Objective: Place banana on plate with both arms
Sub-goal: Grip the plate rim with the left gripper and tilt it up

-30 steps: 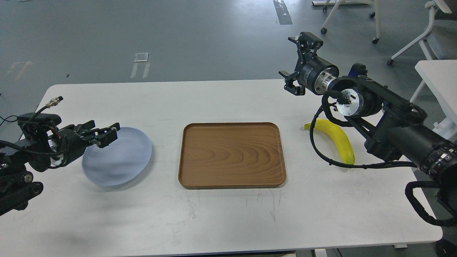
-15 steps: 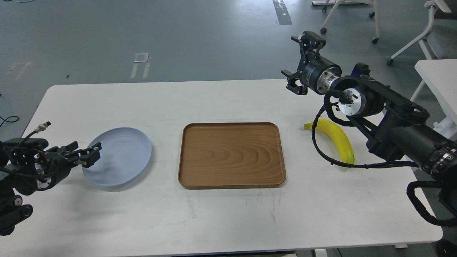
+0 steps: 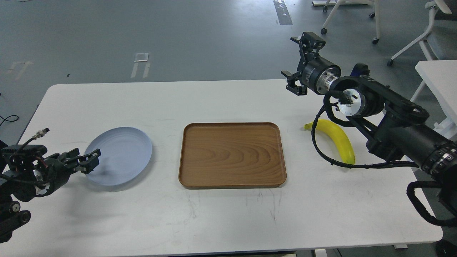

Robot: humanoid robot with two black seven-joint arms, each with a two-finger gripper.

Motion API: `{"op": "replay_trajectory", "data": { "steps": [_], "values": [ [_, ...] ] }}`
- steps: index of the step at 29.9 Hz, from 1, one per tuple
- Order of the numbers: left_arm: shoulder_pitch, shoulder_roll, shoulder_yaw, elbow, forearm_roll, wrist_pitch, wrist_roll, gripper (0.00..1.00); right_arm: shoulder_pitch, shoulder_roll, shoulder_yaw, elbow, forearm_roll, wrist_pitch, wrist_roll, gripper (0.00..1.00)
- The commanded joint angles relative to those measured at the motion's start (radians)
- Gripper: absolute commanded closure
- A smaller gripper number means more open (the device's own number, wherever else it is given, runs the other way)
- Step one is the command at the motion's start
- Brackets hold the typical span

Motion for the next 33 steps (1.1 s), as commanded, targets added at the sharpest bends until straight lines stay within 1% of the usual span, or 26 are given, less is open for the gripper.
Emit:
{"op": "replay_trajectory", "data": {
  "steps": [1,10,16,17,18,20,21,22,29,31,33],
  "values": [
    [0.002,0.004,0.001,0.0,0.0,0.0,-0.002,0.45,-0.001,-0.002,-0.001,0.0,0.0,0.0,0.0,0.0],
    [0.044,0.007,-0.001,0.002,-0.002,0.0,-0.002,0.45,0.002,-0.002,0.0,0.003,0.0,-0.001,0.0,0.0],
    [0.051,0.009,-0.001,0.002,-0.002,0.0,-0.002,0.46,-0.001,-0.002,-0.001,0.002,0.0,-0.001,0.0,0.0],
    [0.051,0.009,-0.001,0.002,-0.002,0.0,-0.002,0.49,-0.001,-0.002,0.0,0.002,0.0,-0.001,0.0,0.0],
    [0.051,0.009,-0.001,0.002,-0.002,0.0,-0.002,0.59,-0.001,-0.002,-0.001,0.002,-0.002,-0.001,0.0,0.0],
    [0.051,0.009,-0.001,0.002,-0.002,0.0,-0.004,0.72,-0.001,-0.002,-0.001,0.0,-0.002,-0.001,0.0,0.0],
    [0.051,0.009,-0.001,0.002,-0.002,0.0,-0.005,0.89,-0.001,-0.002,-0.001,0.0,-0.002,-0.003,0.0,0.0],
    [0.051,0.009,-0.001,0.002,-0.003,0.0,-0.005,1.0,-0.001,-0.002,0.0,0.0,-0.002,-0.003,0.0,0.0],
    [0.048,0.007,-0.005,0.004,-0.02,0.0,-0.007,1.0,-0.001,-0.002,0.0,-0.001,-0.002,-0.005,0.002,0.0],
    [0.046,0.007,-0.01,0.004,-0.046,0.0,-0.022,1.0,-0.001,-0.002,0.0,-0.003,-0.002,-0.005,0.002,0.0],
    [0.041,0.006,-0.009,0.004,-0.09,0.0,-0.054,1.0,-0.001,-0.002,0.0,-0.003,-0.002,-0.006,0.002,0.0]
  ]
}}
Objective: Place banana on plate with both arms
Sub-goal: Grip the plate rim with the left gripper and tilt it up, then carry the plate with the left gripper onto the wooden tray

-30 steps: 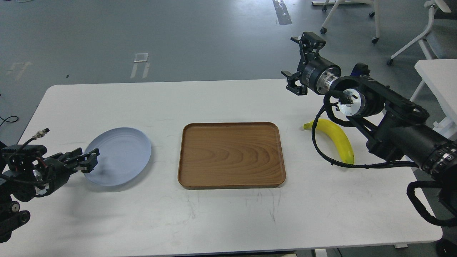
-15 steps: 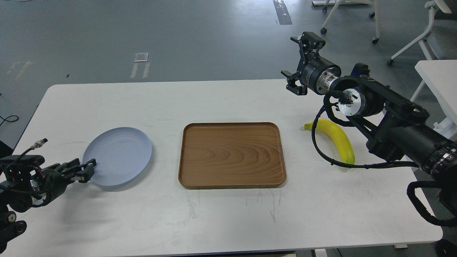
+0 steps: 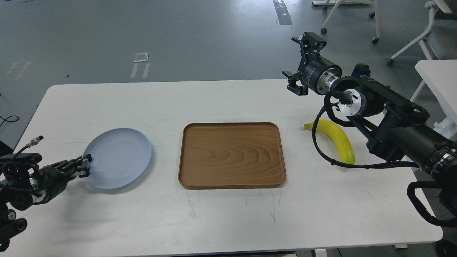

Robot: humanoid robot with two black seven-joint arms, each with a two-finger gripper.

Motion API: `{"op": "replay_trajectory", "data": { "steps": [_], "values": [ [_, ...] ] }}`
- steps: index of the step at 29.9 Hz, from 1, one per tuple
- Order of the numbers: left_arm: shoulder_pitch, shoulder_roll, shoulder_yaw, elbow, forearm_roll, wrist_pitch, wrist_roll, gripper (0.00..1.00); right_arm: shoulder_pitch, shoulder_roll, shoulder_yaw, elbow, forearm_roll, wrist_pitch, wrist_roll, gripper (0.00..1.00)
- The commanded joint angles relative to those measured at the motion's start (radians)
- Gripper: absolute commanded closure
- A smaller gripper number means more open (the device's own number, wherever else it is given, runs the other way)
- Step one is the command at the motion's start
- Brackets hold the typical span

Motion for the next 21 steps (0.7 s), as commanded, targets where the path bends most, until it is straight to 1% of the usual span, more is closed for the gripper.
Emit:
{"op": "replay_trajectory", "data": {
  "steps": [1,5,6,9,14,17,19,20,21],
  "values": [
    [-0.008,-0.001,0.0,0.0,-0.066,0.0,-0.044,1.0,0.0,-0.001,0.0,-0.001,0.0,-0.001,0.0,0.0],
    [-0.014,0.0,-0.009,-0.005,-0.141,-0.006,-0.069,1.0,-0.001,-0.004,0.0,-0.001,0.0,-0.001,0.002,0.0],
    [-0.019,0.0,-0.009,-0.01,-0.153,-0.008,-0.084,1.0,-0.001,-0.007,0.0,-0.001,0.0,-0.001,0.002,0.0],
    [-0.057,0.0,-0.006,-0.023,-0.164,-0.023,-0.11,1.0,-0.001,-0.009,0.001,-0.001,0.0,-0.001,0.002,0.0],
    [-0.107,-0.001,-0.012,-0.088,-0.251,-0.086,-0.121,1.0,0.0,-0.012,0.005,-0.001,0.0,-0.001,0.002,0.0],
    [-0.14,-0.012,-0.006,-0.148,-0.252,-0.089,-0.122,1.0,0.0,-0.027,0.006,0.001,0.0,-0.001,0.002,0.0],
    [-0.151,-0.018,-0.001,-0.158,-0.251,-0.094,-0.13,1.0,0.0,-0.027,0.006,-0.001,0.0,-0.001,0.002,0.0],
    [-0.172,-0.033,0.002,-0.16,-0.25,-0.107,-0.142,1.0,0.002,-0.027,0.006,-0.001,0.0,-0.001,0.002,0.0],
    [-0.186,-0.052,0.002,-0.16,-0.248,-0.118,-0.144,1.0,0.003,-0.029,0.008,-0.001,0.0,-0.001,0.002,0.0]
  ]
}}
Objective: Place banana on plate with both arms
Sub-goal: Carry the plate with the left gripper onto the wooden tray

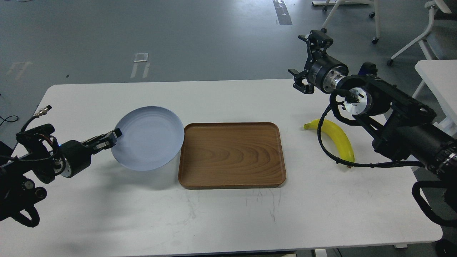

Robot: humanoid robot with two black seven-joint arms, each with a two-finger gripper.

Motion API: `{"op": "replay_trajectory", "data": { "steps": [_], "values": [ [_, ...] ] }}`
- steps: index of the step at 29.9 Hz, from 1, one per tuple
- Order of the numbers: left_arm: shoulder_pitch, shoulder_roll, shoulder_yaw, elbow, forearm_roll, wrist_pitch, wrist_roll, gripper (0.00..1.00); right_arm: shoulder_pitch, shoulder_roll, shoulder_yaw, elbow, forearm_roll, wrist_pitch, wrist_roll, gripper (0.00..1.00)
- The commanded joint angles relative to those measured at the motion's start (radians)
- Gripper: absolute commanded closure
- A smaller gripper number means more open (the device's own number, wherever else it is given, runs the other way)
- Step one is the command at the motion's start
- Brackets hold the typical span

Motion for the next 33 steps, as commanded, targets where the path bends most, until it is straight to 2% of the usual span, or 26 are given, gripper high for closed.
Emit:
{"op": "replay_trajectory", "data": {
  "steps": [1,2,6,10,17,19,23,33],
  "values": [
    [-0.063,-0.083,0.007,-0.009,0.004,-0.044,-0.013,1.0,0.006,-0.002,0.002,0.0,0.0,0.0,0.0,0.0],
    [-0.083,-0.137,0.008,-0.009,0.016,-0.054,-0.011,1.0,0.007,-0.002,0.003,0.001,0.0,0.0,0.0,0.0],
    [-0.126,-0.214,0.027,0.008,0.071,-0.06,-0.008,1.0,0.01,-0.004,0.003,0.001,0.0,0.0,0.0,0.0],
    [-0.187,-0.318,0.129,0.068,0.076,-0.06,-0.007,1.0,0.01,-0.019,0.005,0.001,0.002,0.0,0.0,0.0],
    [-0.233,-0.475,0.208,0.209,0.076,-0.063,-0.005,1.0,0.01,-0.027,0.019,0.001,0.002,0.0,0.0,0.0],
    [-0.241,-0.528,0.223,0.29,0.073,-0.071,-0.005,1.0,0.01,-0.033,0.028,0.001,0.002,0.0,0.0,0.0],
    [-0.232,-0.565,0.226,0.372,0.075,-0.078,-0.008,1.0,0.01,-0.035,0.028,0.003,0.002,0.0,0.0,0.0],
    [-0.225,-0.565,0.237,0.389,0.075,-0.084,-0.013,1.0,0.01,-0.035,0.029,0.003,0.002,0.0,0.0,0.0]
  ]
}}
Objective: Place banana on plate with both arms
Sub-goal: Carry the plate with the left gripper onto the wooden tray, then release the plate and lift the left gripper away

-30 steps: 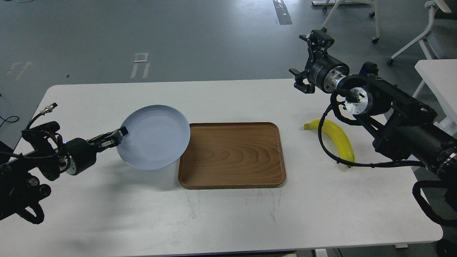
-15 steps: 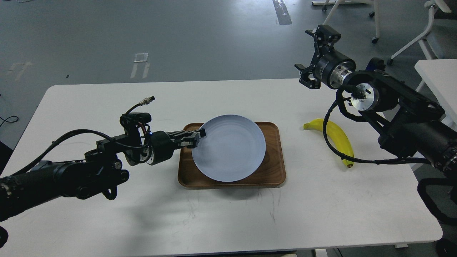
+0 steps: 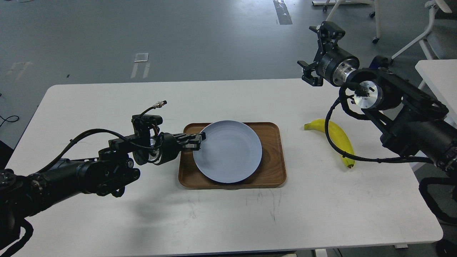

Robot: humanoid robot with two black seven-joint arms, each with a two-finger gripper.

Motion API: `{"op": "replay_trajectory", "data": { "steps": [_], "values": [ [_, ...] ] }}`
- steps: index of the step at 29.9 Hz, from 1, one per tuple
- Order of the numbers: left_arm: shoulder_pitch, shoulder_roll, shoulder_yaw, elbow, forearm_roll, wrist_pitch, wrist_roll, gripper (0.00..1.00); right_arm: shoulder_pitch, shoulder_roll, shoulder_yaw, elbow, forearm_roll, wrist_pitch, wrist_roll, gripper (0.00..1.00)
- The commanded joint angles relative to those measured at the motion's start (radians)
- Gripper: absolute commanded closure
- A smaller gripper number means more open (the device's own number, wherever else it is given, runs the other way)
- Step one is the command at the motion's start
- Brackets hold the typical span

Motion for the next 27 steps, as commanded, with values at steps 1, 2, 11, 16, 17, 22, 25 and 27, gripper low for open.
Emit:
{"op": "replay_trajectory", "data": {
  "steps": [1,2,11,16,17,22,25,27],
  "values": [
    [0.001,-0.004,0.001,-0.003,0.001,0.0,0.001,1.0,0.0,0.0,0.0,0.0,0.0,0.0,0.0,0.0],
    [0.001,-0.004,0.001,-0.009,0.001,0.0,0.001,1.0,0.0,0.0,0.0,0.0,0.0,0.0,0.0,0.0],
    [-0.016,-0.009,-0.019,-0.031,-0.048,0.008,0.01,0.04,0.0,-0.001,-0.001,0.0,0.0,0.0,0.0,0.0],
    [-0.071,-0.003,-0.036,-0.033,-0.21,0.013,0.001,0.03,0.0,-0.001,-0.006,0.003,0.0,0.003,0.0,0.0],
    [-0.08,0.0,-0.051,-0.034,-0.244,0.014,-0.005,0.03,0.0,-0.001,-0.007,0.003,0.0,0.005,0.0,0.0],
    [-0.181,0.057,-0.222,-0.033,-0.602,-0.007,-0.037,0.02,0.003,-0.024,-0.073,0.028,-0.111,0.014,0.0,0.0],
    [-0.226,0.107,-0.254,-0.034,-0.749,-0.087,-0.039,0.02,0.012,-0.056,-0.172,0.043,-0.318,0.009,0.001,0.02],
    [-0.238,0.146,-0.318,-0.034,-0.895,-0.196,-0.021,0.02,0.02,-0.089,-0.242,0.055,-0.518,0.002,0.003,0.04]
  ]
}}
